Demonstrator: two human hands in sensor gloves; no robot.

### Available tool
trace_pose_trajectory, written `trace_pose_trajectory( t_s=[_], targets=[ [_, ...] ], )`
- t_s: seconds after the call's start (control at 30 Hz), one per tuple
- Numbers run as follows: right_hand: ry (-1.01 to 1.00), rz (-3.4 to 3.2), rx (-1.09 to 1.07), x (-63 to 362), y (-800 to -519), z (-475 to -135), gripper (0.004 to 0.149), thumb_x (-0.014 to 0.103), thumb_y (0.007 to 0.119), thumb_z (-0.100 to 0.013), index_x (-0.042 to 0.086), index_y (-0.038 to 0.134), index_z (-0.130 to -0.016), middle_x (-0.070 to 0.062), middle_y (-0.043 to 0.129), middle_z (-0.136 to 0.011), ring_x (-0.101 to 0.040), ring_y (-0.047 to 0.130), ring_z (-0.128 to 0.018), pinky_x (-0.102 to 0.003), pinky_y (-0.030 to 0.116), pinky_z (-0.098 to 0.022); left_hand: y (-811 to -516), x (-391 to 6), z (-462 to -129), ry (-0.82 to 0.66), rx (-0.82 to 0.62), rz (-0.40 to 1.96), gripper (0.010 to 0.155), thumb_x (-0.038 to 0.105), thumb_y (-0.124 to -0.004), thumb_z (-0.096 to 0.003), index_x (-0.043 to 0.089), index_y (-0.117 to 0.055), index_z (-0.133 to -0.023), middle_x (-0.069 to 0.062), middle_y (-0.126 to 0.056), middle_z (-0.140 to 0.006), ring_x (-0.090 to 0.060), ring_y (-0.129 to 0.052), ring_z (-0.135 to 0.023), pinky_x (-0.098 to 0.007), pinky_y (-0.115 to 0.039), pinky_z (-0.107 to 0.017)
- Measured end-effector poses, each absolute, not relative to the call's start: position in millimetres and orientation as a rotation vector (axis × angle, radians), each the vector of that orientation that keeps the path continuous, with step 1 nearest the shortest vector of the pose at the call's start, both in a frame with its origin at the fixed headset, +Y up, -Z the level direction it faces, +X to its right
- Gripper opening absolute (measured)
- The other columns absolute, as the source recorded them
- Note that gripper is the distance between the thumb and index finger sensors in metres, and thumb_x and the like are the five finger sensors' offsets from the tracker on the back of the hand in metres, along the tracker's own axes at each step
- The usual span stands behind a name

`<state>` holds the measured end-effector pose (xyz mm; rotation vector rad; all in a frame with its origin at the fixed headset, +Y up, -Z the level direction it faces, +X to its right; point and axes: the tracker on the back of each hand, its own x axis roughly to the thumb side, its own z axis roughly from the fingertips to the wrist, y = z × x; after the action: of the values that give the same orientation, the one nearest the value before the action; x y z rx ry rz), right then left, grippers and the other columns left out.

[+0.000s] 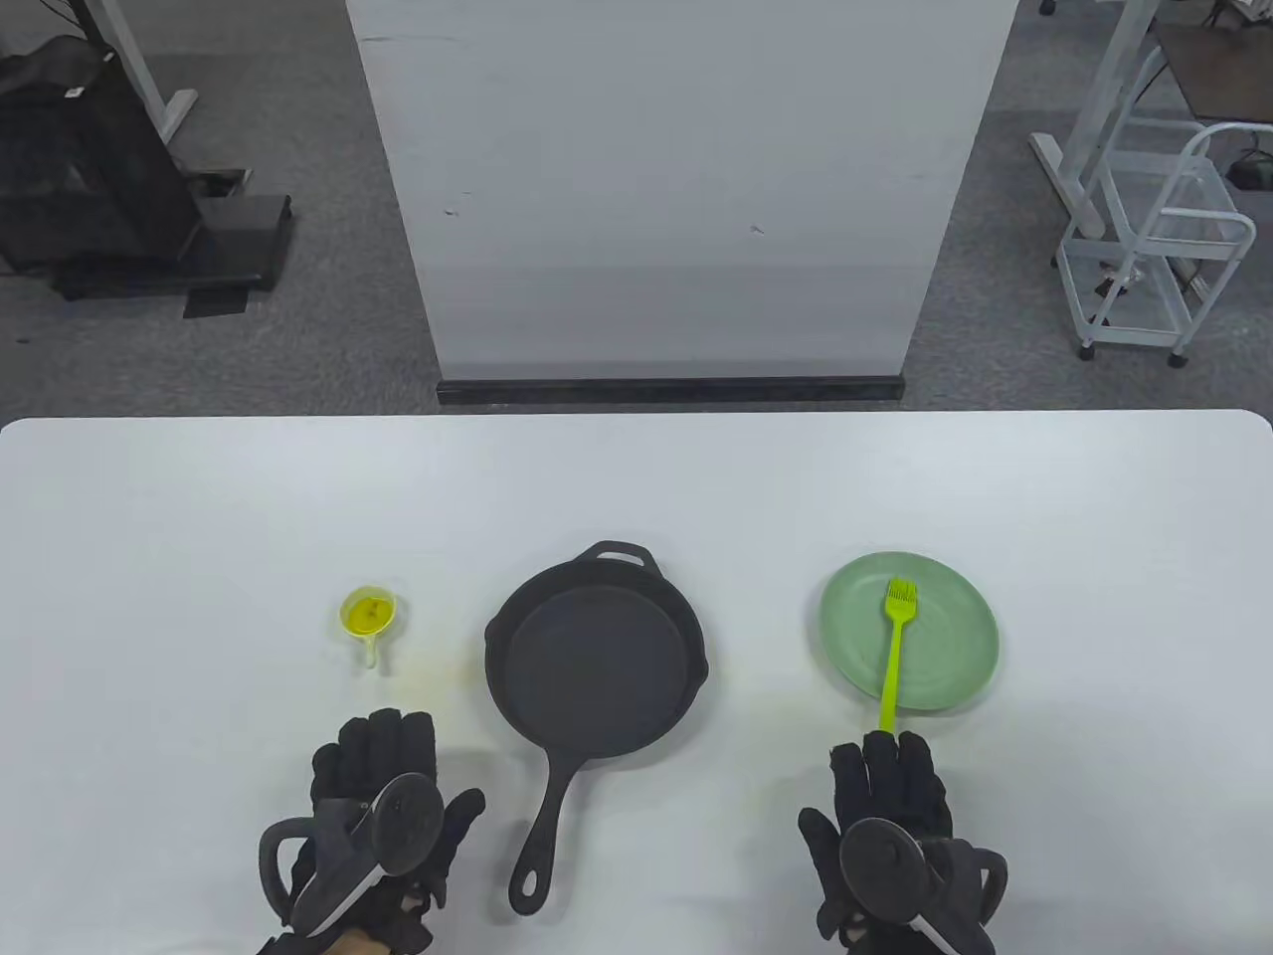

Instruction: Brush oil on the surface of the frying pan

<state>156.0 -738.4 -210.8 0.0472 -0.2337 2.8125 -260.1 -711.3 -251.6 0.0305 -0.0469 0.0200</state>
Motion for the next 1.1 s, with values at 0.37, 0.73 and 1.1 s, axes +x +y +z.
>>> trace_pose_trajectory(
  t_s=[0.37, 0.73, 1.1],
  targets=[
    [-0.239, 2.712, -0.041, 167, -734, -211, 0.072, 0.052, 0.068, -0.042, 0.008, 0.060, -0.099, -0.027, 0.052, -0.104, -0.057, 0.043, -0.094, -0.063, 0.053, -0.062, -712, -259, -252, -0.051, 0.014, 0.023, 0.084, 0.068, -0.060, -0.0423, 0.021, -0.036, -0.107, -0.013, -0.037, -0.113, -0.042, -0.039, -0.106, -0.059, -0.031, -0.076],
    [0.083, 2.545, -0.480, 215, -708, -257, 0.069, 0.052, 0.069, -0.044, 0.006, 0.065, -0.094, -0.028, 0.065, -0.094, -0.055, 0.060, -0.083, -0.054, 0.066, -0.051, -710, -260, -252, -0.059, 0.008, 0.052, 0.084, 0.068, -0.059, -0.0427, 0.021, -0.035, -0.107, -0.013, -0.037, -0.113, -0.042, -0.039, -0.107, -0.059, -0.031, -0.076],
    [0.459, 2.664, -0.687, 215, -740, -313, 0.074, 0.059, 0.068, -0.041, 0.004, 0.070, -0.090, -0.028, 0.069, -0.086, -0.054, 0.062, -0.076, -0.050, 0.067, -0.047, -711, -259, -252, -0.064, 0.000, 0.054, 0.083, 0.068, -0.059, -0.0428, 0.020, -0.037, -0.107, -0.013, -0.038, -0.113, -0.043, -0.040, -0.106, -0.059, -0.032, -0.076]
  ],
)
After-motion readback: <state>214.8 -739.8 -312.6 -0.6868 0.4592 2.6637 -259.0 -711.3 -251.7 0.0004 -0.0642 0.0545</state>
